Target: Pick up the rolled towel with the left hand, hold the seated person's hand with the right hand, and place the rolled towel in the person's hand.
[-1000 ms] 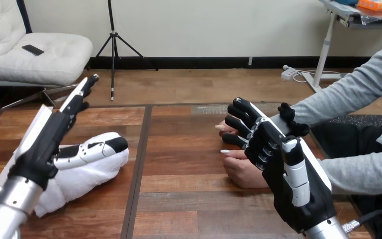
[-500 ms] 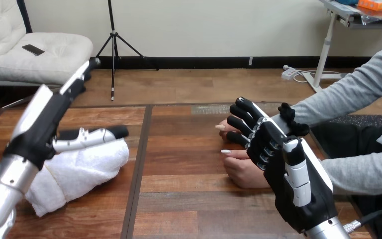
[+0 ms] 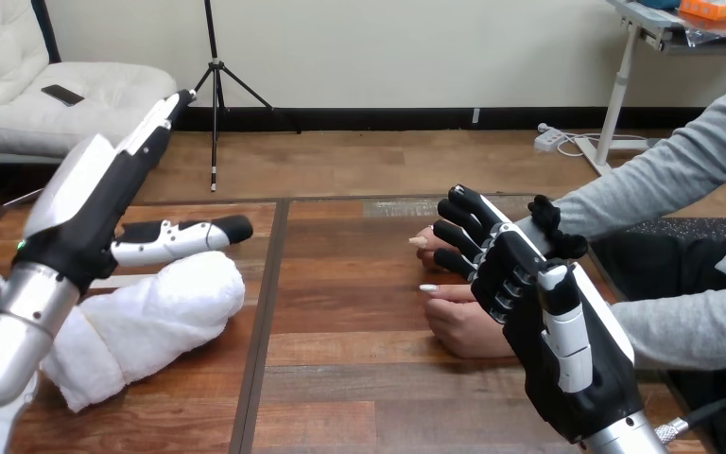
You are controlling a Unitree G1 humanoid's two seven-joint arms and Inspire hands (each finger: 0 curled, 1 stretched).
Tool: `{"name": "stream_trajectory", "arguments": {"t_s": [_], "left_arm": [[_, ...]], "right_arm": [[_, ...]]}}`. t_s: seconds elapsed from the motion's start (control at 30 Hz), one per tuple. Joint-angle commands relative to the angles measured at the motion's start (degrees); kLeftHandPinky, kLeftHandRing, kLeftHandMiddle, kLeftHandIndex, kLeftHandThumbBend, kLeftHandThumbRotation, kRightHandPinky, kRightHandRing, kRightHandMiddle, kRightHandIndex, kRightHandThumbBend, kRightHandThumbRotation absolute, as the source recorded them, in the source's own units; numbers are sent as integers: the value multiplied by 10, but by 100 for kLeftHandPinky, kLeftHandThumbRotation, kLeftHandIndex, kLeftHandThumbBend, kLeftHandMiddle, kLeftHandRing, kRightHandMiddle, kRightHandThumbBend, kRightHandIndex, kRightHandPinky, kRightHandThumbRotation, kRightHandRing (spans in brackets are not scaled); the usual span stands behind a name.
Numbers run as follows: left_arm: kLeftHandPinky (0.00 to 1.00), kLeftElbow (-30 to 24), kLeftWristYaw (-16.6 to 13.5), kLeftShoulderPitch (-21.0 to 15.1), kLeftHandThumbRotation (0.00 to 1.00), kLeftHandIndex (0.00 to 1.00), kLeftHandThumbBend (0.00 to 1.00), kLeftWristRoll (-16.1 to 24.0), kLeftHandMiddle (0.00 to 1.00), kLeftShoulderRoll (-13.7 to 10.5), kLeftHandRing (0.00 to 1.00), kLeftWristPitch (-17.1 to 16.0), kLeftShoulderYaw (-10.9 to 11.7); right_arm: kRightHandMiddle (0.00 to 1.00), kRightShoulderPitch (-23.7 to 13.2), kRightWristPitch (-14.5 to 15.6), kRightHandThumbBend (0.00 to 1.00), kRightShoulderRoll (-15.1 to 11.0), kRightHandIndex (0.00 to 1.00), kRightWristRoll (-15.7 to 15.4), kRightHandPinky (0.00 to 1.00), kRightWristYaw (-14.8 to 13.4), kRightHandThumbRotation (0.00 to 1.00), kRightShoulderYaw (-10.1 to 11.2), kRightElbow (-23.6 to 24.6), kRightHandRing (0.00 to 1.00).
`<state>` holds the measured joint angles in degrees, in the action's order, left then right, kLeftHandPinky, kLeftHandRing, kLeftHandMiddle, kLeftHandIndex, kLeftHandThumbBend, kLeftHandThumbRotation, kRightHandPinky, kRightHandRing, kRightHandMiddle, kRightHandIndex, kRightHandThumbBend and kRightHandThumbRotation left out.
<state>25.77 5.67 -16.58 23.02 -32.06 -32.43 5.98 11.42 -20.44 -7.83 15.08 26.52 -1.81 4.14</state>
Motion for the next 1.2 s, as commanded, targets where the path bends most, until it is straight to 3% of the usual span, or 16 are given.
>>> {"name": "stream_trajectory", "arguments": {"t_s": [0.0, 0.4, 1.17], "left_arm": [[87, 14, -29, -46, 73, 98, 100, 37, 100, -28, 95, 11, -18], [84, 18, -43, -59, 73, 96, 100, 75, 98, -34, 94, 61, -42], [83, 56, -90, -72, 71, 91, 100, 119, 94, -40, 91, 88, -84]], "right_arm": [[94, -24, -14, 83, -6, 93, 0, 92, 0, 100, 8, 22, 94], [94, -23, -16, 83, -9, 93, 1, 93, 0, 100, 8, 22, 94], [94, -17, -15, 84, -14, 92, 5, 92, -4, 100, 9, 34, 93]]}}
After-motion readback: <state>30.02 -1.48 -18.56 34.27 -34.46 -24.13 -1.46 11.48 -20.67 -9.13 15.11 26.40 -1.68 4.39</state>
